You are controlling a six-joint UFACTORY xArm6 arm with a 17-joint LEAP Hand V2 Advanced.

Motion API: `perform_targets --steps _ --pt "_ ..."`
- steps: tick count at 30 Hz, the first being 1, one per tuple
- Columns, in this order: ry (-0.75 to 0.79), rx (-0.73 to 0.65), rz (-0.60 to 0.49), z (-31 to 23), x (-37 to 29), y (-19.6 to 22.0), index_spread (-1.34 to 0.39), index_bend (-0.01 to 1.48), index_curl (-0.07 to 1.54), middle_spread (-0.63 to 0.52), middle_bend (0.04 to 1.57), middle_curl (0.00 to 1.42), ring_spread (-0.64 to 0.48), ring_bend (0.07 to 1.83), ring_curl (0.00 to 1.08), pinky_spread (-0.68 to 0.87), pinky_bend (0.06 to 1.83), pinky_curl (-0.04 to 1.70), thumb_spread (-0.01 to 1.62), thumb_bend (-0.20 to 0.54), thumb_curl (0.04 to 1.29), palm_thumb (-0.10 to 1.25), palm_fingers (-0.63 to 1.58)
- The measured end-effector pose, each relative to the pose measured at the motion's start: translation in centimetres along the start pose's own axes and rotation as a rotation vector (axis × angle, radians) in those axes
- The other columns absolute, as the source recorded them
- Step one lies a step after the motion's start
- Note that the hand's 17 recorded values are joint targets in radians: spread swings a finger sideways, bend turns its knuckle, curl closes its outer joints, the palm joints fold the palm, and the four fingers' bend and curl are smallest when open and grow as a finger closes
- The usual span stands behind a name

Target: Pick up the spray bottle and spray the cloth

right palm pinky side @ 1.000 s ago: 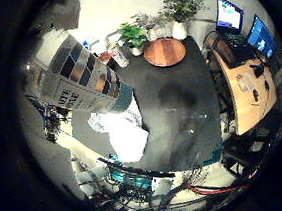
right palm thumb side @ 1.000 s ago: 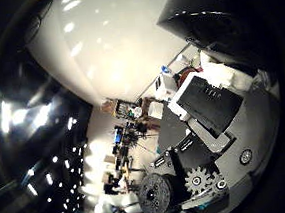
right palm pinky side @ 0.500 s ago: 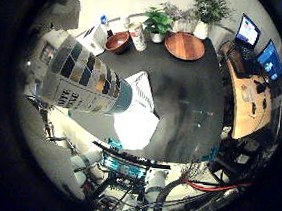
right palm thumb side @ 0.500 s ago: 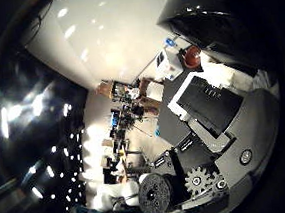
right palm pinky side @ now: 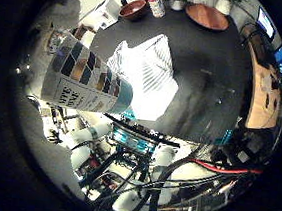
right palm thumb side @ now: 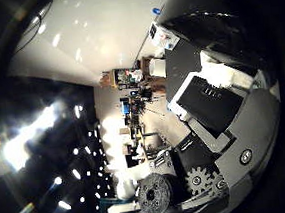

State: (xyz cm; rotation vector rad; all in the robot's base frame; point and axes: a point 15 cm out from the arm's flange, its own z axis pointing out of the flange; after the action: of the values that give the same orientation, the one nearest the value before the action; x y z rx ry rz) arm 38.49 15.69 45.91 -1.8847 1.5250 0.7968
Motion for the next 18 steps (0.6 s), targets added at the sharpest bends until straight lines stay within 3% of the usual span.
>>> perform_targets --steps 8,18 --pt "-0.112 -0.115 0.155 3.9 5.0 1.6 -0.67 0.19 0.87 -0.3 1.04 0.81 -0.28 1.25 0.58 -0.52 1.12 0.54 0.33 -0.023 0.95 1.05 1.14" --pt "-0.196 -0.144 0.271 5.8 9.8 2.1 -0.67 0.19 0.87 -0.29 1.04 0.81 -0.29 1.25 0.58 -0.52 1.11 0.54 0.33 -0.024 0.95 1.05 1.14"
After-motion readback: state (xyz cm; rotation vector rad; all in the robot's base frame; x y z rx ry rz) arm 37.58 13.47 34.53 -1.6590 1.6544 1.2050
